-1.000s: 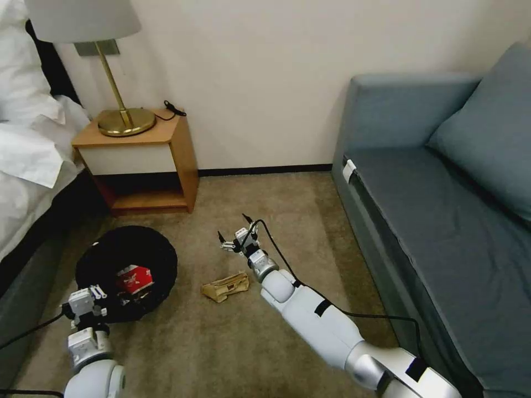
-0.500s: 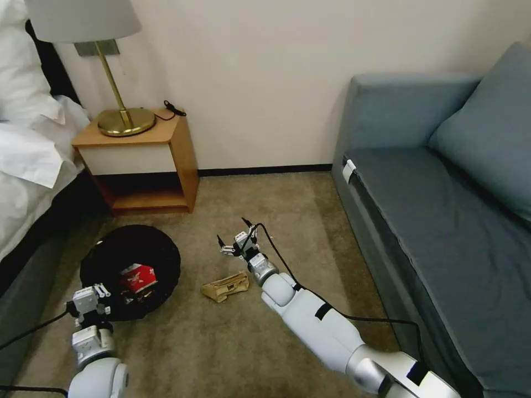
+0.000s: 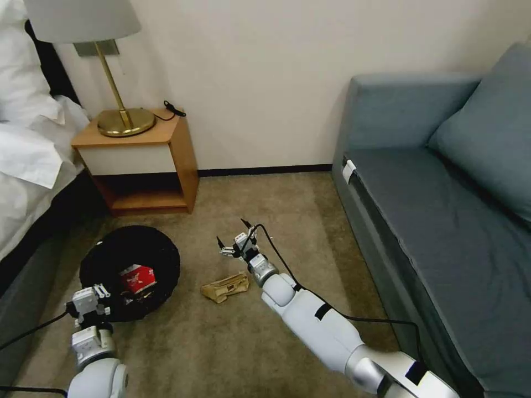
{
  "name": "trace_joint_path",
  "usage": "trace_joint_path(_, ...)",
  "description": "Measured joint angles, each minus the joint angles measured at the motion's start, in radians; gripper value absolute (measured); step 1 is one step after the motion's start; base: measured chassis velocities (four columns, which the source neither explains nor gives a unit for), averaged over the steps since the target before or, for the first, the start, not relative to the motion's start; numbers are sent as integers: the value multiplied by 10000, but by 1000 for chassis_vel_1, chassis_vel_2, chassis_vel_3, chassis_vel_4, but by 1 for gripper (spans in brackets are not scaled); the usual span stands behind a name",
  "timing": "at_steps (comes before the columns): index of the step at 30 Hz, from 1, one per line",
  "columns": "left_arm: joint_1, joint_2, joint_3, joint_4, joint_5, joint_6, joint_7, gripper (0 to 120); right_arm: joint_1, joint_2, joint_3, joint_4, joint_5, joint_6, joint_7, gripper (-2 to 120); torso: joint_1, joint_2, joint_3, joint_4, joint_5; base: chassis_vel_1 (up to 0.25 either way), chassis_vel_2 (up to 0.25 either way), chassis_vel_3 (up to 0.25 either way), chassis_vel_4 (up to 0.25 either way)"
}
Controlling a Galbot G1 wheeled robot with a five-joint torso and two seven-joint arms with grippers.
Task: Pick up the trash bin, then pick up the garbage on the floor and place it into the trash bin.
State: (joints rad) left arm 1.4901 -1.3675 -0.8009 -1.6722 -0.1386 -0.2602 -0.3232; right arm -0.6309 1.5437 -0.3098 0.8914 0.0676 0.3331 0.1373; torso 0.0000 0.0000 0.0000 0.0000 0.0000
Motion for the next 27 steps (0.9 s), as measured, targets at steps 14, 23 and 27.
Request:
trace_joint_path(14, 54, 104, -3, -89, -3, 0, 3, 6, -69, 4, 13, -37, -155, 125, -37, 100, 0, 0, 0, -1, 0, -52, 56, 48, -48)
trace_joint_path(23, 143, 108, -52, -66, -43, -38, 4, 6, -93, -5, -140, -108, -187, 140, -121, 100, 0, 0, 1, -1, 0, 0, 0, 0, 0)
trace_joint_path(27, 221, 141, -92, 15, -112, -67, 25, 6, 47, 19, -153, -279, -173, 76, -284, 100, 0, 0, 0, 1, 0, 0, 0, 0, 0)
